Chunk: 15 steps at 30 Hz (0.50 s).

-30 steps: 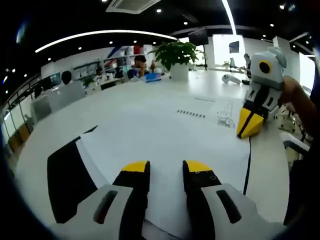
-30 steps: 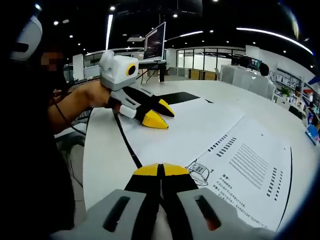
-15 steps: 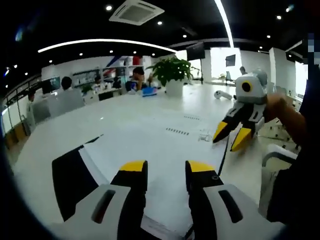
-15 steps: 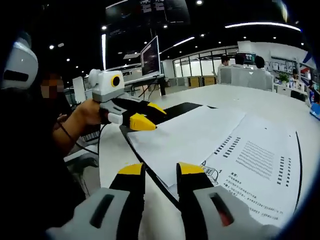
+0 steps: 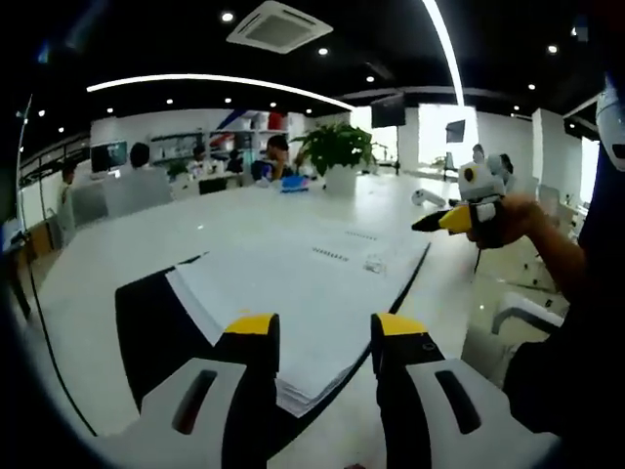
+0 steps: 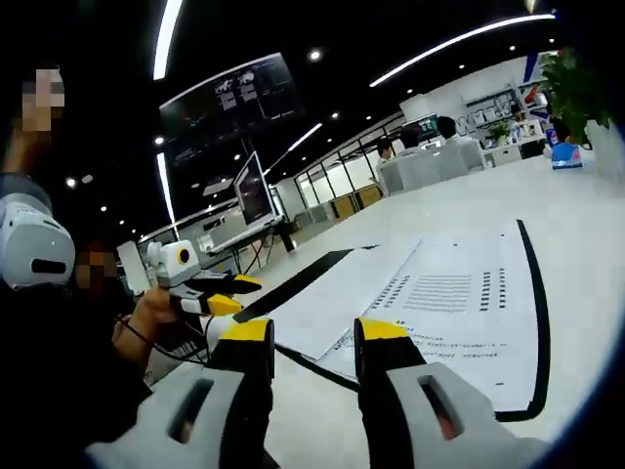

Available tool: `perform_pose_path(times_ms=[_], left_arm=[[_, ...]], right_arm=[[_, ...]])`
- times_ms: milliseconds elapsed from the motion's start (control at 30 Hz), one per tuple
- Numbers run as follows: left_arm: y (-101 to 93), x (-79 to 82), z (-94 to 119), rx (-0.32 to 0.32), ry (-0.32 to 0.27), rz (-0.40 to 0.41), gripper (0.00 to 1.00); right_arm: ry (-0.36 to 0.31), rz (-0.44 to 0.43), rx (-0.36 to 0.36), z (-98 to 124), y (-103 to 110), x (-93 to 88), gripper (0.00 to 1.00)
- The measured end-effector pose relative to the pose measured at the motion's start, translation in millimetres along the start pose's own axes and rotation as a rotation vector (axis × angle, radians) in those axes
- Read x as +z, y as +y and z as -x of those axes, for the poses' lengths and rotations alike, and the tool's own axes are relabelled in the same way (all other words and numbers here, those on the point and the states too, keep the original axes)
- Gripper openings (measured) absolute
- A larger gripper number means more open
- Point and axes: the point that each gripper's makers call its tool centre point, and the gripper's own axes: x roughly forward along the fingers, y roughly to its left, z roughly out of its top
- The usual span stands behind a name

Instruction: Flip through the bound document one page at a time

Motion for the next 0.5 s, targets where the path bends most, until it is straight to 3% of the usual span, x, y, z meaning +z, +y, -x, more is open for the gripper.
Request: perform_pose_path(times_ms=[167,500], left_arm=[[-4.7,-2.9,14.9,-0.001,-0.005,-0.002,0.39],[-3.6,-14.2,47.8,0.051,-0.004,0.035,0.39]], right_arm=[[-0.022,-0.014,-0.047,30.7,-15.2,1.5,0.33],[0.006,-0.011,-0.172,80.8,-39.6,3.1,0.37]])
